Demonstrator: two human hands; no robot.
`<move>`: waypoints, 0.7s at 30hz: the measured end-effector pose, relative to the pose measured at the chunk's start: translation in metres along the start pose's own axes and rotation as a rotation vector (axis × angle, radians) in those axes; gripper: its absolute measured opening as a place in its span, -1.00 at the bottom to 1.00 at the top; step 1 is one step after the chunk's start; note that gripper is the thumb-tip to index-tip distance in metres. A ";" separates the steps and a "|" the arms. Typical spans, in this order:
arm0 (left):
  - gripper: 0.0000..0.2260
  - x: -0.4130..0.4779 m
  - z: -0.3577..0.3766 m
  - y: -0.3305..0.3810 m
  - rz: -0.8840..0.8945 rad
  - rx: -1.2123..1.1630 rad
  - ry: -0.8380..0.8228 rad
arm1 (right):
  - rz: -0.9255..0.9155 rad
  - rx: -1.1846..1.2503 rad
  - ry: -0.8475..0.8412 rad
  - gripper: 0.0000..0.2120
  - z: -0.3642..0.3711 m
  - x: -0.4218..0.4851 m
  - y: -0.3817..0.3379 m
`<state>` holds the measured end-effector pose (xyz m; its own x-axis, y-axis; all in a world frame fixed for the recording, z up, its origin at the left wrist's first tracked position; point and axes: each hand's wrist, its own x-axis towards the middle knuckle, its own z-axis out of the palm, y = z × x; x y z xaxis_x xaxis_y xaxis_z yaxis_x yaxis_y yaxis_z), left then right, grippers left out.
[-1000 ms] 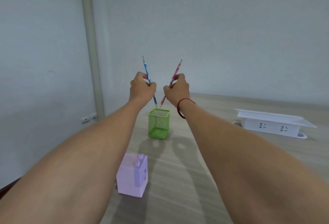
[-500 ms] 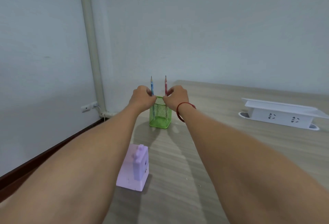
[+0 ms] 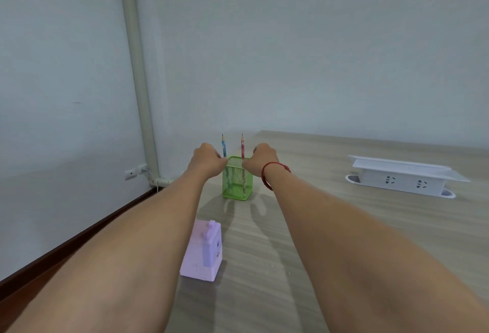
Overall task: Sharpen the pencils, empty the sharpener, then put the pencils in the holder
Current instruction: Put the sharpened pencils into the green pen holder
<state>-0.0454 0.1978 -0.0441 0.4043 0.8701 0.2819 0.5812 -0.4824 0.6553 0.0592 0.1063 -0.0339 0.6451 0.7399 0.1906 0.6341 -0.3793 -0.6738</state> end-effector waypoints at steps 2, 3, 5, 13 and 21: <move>-0.80 -0.007 -0.009 0.005 -0.020 0.019 -0.002 | -0.014 -0.030 -0.001 -0.65 -0.015 -0.012 -0.004; -0.78 -0.013 -0.013 0.009 -0.032 0.027 -0.005 | -0.019 -0.065 -0.001 -0.67 -0.024 -0.020 -0.005; -0.74 -0.030 -0.021 0.021 -0.039 0.059 -0.022 | -0.047 -0.143 0.018 -0.81 -0.043 -0.040 -0.006; -0.52 -0.136 -0.007 0.104 0.094 0.170 -0.089 | -0.057 -0.361 0.071 -0.66 -0.131 -0.142 0.035; -0.45 -0.243 0.065 0.166 0.174 0.151 -0.263 | 0.104 -0.440 0.089 -0.62 -0.194 -0.228 0.147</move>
<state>-0.0012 -0.1005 -0.0489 0.6632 0.7272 0.1772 0.5776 -0.6478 0.4967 0.0876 -0.2261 -0.0377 0.7365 0.6425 0.2117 0.6727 -0.6627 -0.3292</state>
